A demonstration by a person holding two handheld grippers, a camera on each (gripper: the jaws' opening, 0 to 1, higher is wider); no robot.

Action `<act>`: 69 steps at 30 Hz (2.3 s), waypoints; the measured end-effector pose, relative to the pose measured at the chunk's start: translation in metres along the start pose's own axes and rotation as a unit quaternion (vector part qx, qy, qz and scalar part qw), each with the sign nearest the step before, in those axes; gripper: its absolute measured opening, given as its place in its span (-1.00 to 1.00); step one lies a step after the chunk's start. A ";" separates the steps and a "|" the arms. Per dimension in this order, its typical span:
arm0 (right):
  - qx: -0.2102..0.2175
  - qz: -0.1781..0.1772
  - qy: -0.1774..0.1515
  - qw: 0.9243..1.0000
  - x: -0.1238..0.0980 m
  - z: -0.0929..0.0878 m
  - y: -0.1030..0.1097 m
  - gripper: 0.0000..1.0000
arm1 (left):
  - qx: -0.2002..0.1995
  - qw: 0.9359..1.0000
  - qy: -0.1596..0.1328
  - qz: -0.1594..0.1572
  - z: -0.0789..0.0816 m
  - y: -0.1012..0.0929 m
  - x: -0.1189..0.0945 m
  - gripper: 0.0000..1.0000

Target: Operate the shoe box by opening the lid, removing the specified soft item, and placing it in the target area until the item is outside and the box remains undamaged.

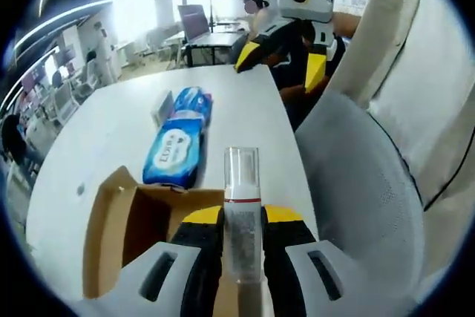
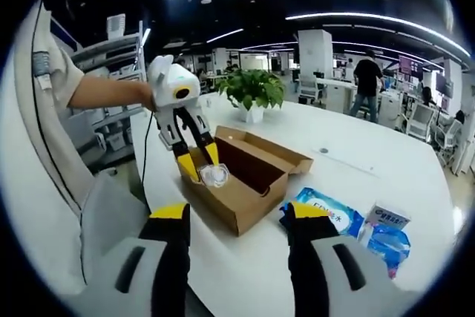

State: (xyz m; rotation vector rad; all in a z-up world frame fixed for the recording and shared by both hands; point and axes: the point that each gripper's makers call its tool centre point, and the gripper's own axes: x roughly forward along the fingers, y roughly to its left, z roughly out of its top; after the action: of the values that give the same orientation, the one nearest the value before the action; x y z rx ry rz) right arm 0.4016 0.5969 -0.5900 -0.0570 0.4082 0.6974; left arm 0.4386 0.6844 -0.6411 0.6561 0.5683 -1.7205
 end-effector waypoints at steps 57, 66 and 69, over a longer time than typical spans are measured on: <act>-0.021 0.117 -0.033 0.992 0.027 0.030 0.051 -0.66 | -0.020 0.984 -0.157 -0.083 0.063 -0.049 0.013 -0.64; -0.038 0.121 -0.022 0.992 0.031 0.029 0.048 -0.67 | -0.019 0.986 -0.150 -0.065 0.062 -0.044 0.017 -0.63; -0.039 0.126 -0.024 0.991 0.032 0.031 0.047 -0.67 | -0.018 0.988 -0.144 -0.059 0.059 -0.042 0.018 -0.62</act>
State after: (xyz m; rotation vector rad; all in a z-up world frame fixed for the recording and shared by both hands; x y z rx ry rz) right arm 0.4049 0.6584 -0.5697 -0.0623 0.3456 0.9625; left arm 0.3867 0.6419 -0.6087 0.3439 0.4408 -1.8709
